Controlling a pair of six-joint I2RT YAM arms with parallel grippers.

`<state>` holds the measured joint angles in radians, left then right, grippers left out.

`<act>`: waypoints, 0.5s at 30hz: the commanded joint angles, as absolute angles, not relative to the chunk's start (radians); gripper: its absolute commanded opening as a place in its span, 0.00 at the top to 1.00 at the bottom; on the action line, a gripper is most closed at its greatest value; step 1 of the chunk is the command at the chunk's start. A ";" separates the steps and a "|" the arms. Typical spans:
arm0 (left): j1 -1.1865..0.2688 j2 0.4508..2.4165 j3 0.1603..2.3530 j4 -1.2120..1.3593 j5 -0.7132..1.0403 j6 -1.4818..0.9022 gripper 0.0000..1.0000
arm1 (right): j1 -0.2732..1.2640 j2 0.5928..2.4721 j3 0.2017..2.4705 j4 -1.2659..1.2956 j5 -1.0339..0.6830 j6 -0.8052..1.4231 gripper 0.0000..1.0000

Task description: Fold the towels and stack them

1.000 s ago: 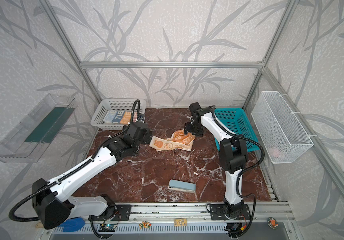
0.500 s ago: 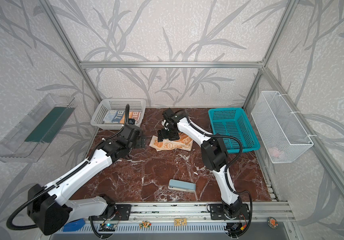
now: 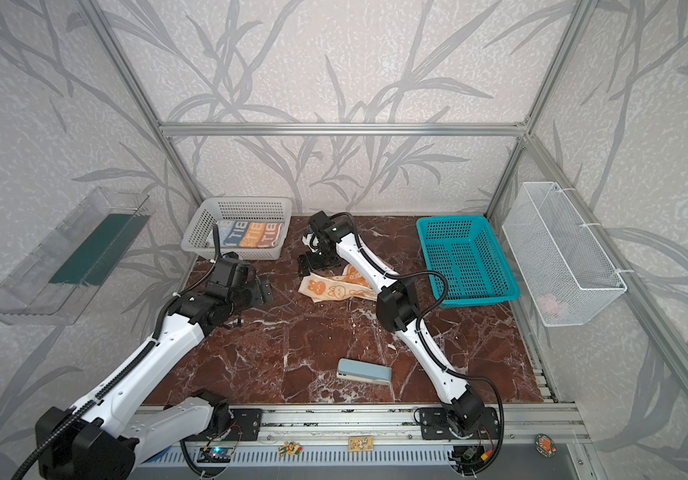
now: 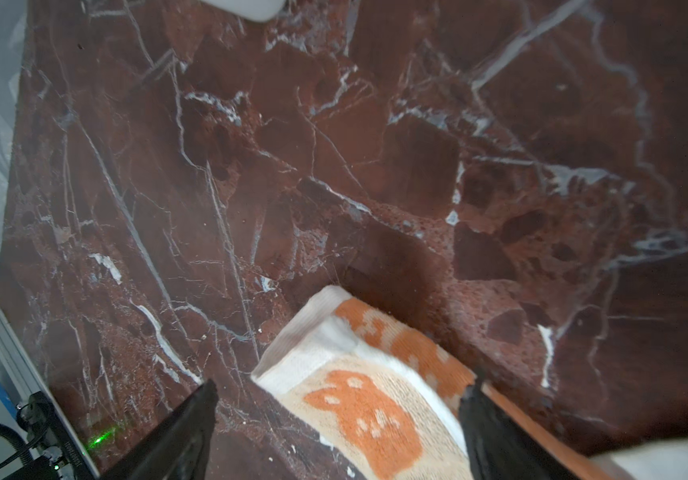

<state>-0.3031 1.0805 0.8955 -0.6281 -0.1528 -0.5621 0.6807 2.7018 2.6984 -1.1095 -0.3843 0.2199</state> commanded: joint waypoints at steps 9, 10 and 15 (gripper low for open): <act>-0.279 1.072 0.879 -0.649 -0.107 -0.579 0.01 | 0.724 2.741 2.755 -1.124 -0.326 0.207 0.24; -0.279 1.070 0.876 -0.649 -0.106 -0.578 0.01 | 0.724 2.739 2.750 -1.115 -0.315 0.211 0.24; -0.278 1.068 0.872 -0.655 -0.101 -0.572 0.01 | 0.724 2.739 2.728 -1.087 -0.290 0.209 0.30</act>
<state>-0.2855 1.0805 0.8799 -0.6304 -0.1017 -0.5613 0.7238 2.7216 2.7289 -1.0943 -0.3172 0.2119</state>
